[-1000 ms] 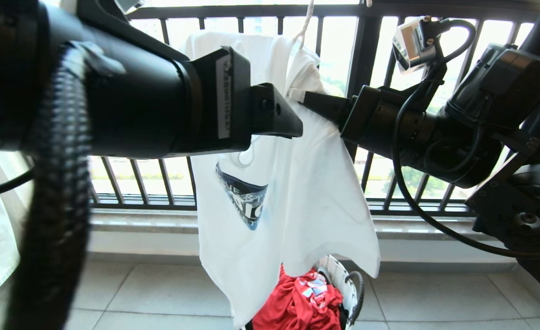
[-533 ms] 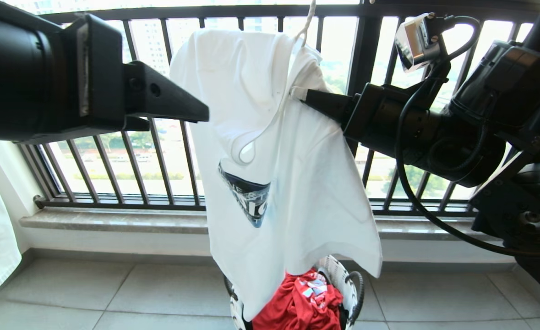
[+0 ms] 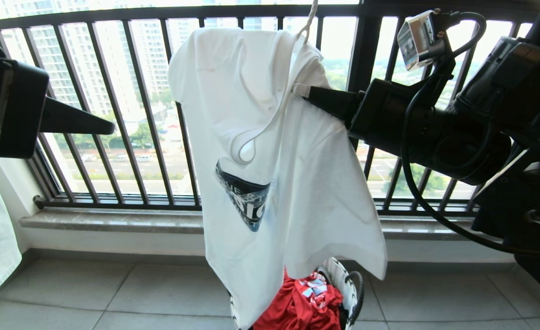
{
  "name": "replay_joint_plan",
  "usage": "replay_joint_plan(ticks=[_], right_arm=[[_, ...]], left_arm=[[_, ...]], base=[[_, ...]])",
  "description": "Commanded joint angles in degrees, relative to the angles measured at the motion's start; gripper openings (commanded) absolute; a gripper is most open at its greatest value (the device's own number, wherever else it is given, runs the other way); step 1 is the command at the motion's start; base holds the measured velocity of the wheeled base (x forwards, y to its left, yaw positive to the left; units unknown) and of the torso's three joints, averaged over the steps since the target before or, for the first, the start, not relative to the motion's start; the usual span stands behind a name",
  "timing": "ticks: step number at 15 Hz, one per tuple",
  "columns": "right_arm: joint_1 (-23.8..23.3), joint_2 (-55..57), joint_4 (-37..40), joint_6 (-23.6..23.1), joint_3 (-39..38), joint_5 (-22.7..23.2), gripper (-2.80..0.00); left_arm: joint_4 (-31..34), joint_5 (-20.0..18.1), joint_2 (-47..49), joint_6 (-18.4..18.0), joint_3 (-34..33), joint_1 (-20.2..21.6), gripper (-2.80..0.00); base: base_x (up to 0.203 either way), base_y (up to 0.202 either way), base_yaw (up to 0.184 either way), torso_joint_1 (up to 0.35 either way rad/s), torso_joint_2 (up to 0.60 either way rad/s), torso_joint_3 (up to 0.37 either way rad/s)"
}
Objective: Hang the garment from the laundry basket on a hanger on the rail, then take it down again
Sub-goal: Hang the clothes rack on the clothesline
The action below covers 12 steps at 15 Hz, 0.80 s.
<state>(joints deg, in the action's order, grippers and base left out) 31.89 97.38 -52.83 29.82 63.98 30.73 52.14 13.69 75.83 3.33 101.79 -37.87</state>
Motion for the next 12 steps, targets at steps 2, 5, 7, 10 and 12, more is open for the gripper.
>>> replay_joint_plan(ticks=[2,5,7,10,12], right_arm=[[0.01,-0.33,-0.17,0.15,-0.57,2.90,-2.80],[0.01,-0.52,-0.25,0.15,-2.10,7.58,-2.80],[0.01,-0.44,-0.25,0.15,-2.64,9.05,-2.80],[-0.14,-0.72,-0.34,0.91,-4.01,13.67,-2.80],[-0.91,-0.87,-0.43,1.37,-4.61,16.99,-2.80]], left_arm=[[0.61,0.04,-0.79,-4.46,-0.22,0.16,-2.80],[0.77,-2.49,-1.38,-11.01,-0.52,0.29,-2.80],[0.90,-4.42,-1.55,-16.87,0.14,0.96,-2.80],[1.00,-9.48,-0.31,-23.42,2.16,5.36,-2.80],[3.69,-12.19,1.24,-26.88,5.05,8.09,-2.80]], base=[[0.000,0.000,0.000,0.000,0.00,0.000],[0.000,0.000,0.000,0.000,0.00,0.000],[0.000,0.000,0.000,0.000,0.00,0.000],[0.000,0.000,0.000,0.000,0.00,0.000],[0.000,0.000,0.000,0.000,0.00,0.000]])
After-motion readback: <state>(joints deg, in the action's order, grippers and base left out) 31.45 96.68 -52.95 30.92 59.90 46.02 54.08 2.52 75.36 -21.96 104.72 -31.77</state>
